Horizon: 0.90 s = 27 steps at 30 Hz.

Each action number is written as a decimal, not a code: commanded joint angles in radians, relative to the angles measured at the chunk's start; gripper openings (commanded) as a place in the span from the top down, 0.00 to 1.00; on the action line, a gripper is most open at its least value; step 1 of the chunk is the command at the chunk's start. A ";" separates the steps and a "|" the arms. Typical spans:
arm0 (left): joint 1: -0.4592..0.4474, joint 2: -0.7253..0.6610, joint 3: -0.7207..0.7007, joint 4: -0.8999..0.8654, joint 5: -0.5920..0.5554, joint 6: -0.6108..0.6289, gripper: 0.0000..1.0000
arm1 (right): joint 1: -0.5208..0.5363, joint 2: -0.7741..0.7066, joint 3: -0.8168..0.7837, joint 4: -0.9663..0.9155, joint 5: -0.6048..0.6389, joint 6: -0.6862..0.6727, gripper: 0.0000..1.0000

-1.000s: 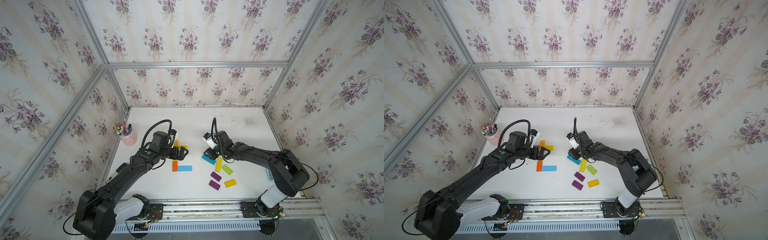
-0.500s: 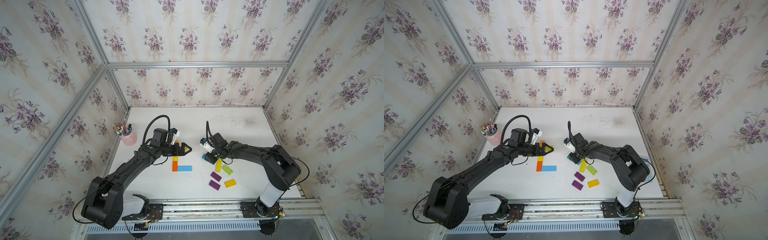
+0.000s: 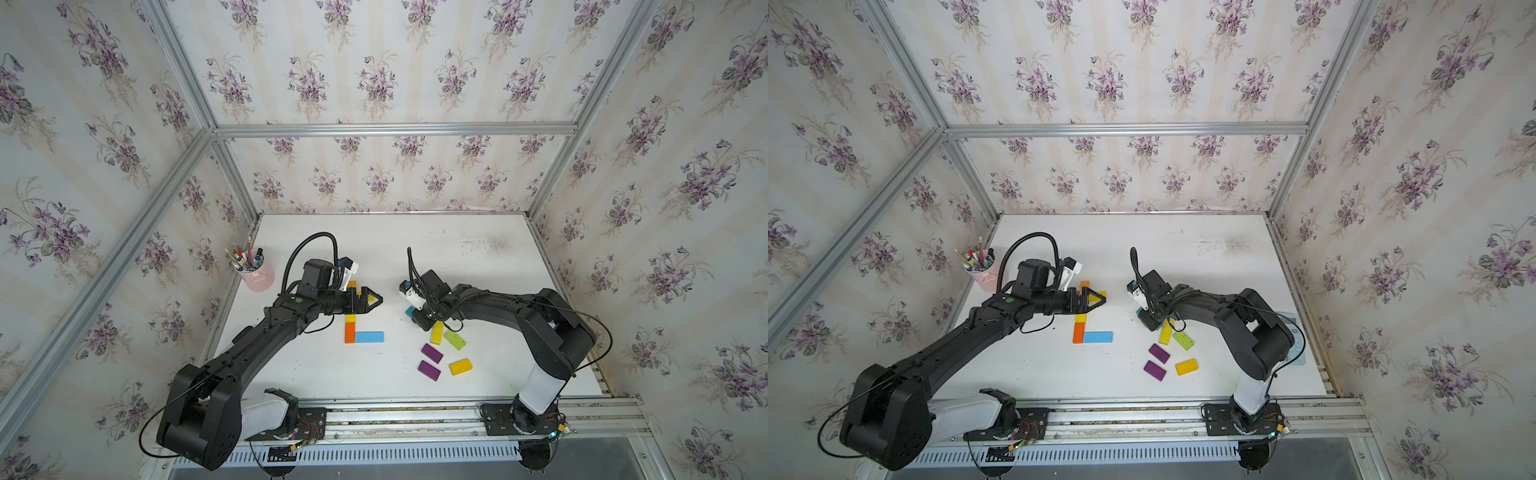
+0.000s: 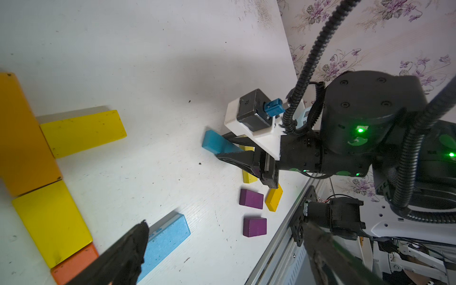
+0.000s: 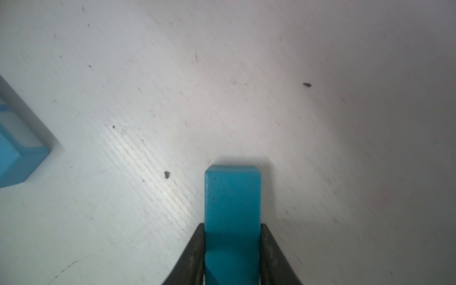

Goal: Assemble the letter t with building blocks
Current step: Pick up the building block from the center of the board, then place the building block at the center of the board.

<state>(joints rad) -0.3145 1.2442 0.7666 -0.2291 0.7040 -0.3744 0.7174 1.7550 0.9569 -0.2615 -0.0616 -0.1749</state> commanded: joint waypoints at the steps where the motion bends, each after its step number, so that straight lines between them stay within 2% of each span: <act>1: 0.000 -0.002 -0.003 0.037 -0.001 0.005 0.00 | 0.002 -0.001 -0.007 -0.036 0.034 0.018 0.73; 4: 0.000 -0.007 -0.011 0.065 0.009 0.005 0.00 | 0.002 0.010 0.011 -0.026 0.054 0.112 0.79; 10: 0.006 -0.028 -0.066 0.178 -0.012 0.005 0.00 | -0.008 0.044 0.124 -0.015 0.052 0.415 0.79; 12: 0.006 -0.019 -0.060 0.184 -0.011 0.006 0.00 | -0.009 0.089 0.199 -0.066 0.111 0.475 0.80; 17: 0.006 -0.012 -0.060 0.186 -0.012 0.006 0.00 | -0.044 0.180 0.313 -0.130 0.223 0.584 0.80; 23: 0.008 -0.039 -0.072 0.148 -0.070 0.043 0.00 | -0.117 0.187 0.306 -0.104 0.186 0.675 0.81; 27: 0.008 -0.027 -0.081 0.153 -0.095 0.053 0.00 | -0.129 0.195 0.323 -0.122 0.163 0.701 0.81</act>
<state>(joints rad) -0.3069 1.2098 0.6914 -0.0937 0.6380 -0.3462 0.5888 1.9396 1.2671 -0.3691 0.1127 0.4732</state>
